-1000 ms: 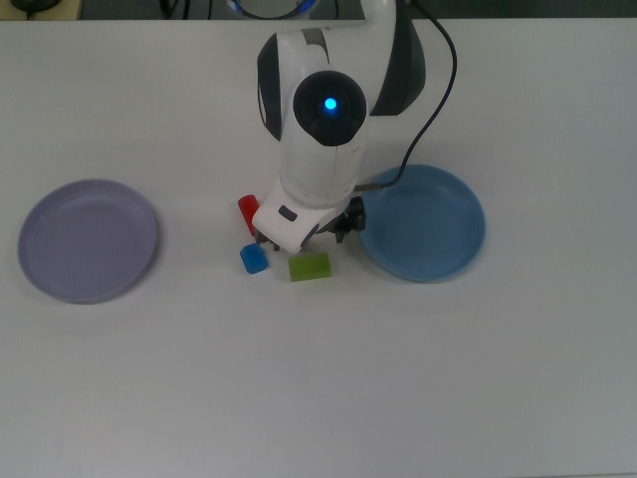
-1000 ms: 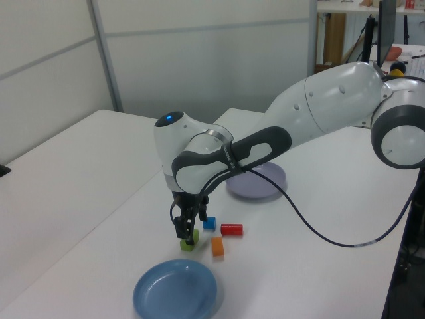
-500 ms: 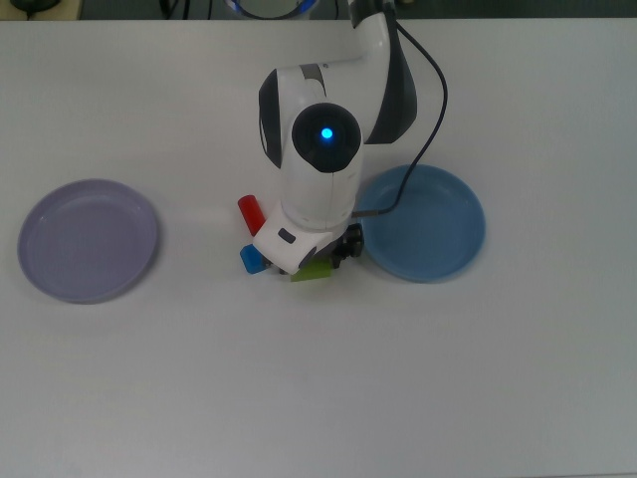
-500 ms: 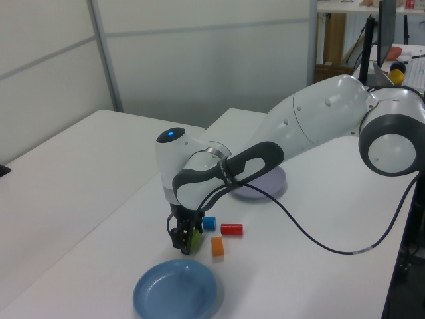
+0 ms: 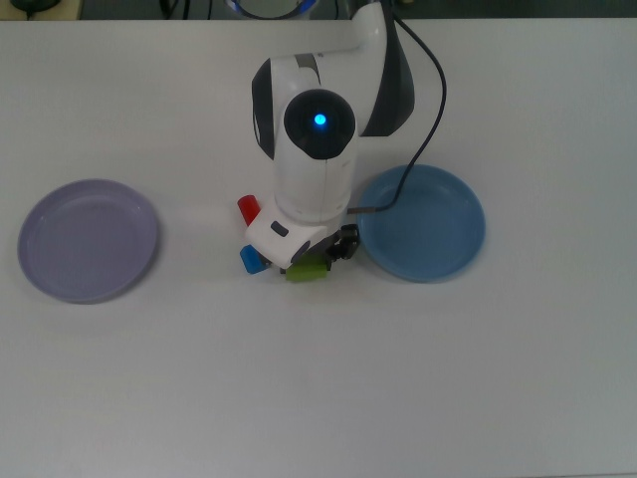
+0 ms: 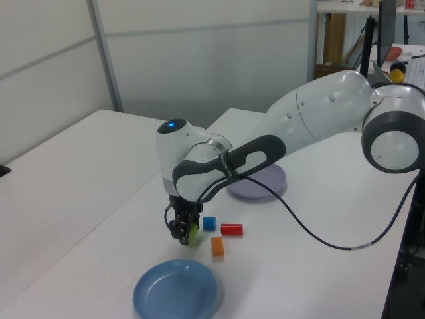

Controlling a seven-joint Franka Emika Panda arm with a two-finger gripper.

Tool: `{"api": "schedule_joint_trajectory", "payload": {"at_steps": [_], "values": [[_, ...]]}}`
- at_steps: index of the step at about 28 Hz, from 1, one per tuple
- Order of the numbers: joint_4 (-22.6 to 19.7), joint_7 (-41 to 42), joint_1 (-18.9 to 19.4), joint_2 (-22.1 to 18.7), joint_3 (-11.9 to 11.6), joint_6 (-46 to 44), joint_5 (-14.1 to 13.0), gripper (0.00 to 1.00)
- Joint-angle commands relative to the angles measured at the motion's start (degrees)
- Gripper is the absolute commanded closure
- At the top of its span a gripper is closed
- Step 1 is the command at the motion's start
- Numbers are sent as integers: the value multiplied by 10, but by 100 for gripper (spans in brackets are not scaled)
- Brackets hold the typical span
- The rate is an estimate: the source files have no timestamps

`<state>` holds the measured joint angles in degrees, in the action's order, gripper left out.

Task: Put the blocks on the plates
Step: 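Close the gripper on the green block and lift it, then carry the green block onto the light blue plate and release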

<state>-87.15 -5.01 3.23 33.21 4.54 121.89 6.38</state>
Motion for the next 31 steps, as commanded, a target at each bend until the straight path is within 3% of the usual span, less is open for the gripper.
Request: {"api": "schedule_joint_trajectory", "payload": {"at_steps": [1,5,21,23,27,28,29,31], "values": [[-17,-12,8,-46,7,-54,-5,88],[-17,-14,21,-52,30,-76,-16,87],[-24,-76,89,-44,30,-61,-8,80],[-28,-99,102,-39,29,-46,-7,73],[-27,-108,106,-30,29,-33,-5,71],[-26,-108,106,-29,29,-33,-4,67],[-24,-108,106,-28,29,-32,-3,48],[-24,-108,106,-27,29,-33,-2,33]]}}
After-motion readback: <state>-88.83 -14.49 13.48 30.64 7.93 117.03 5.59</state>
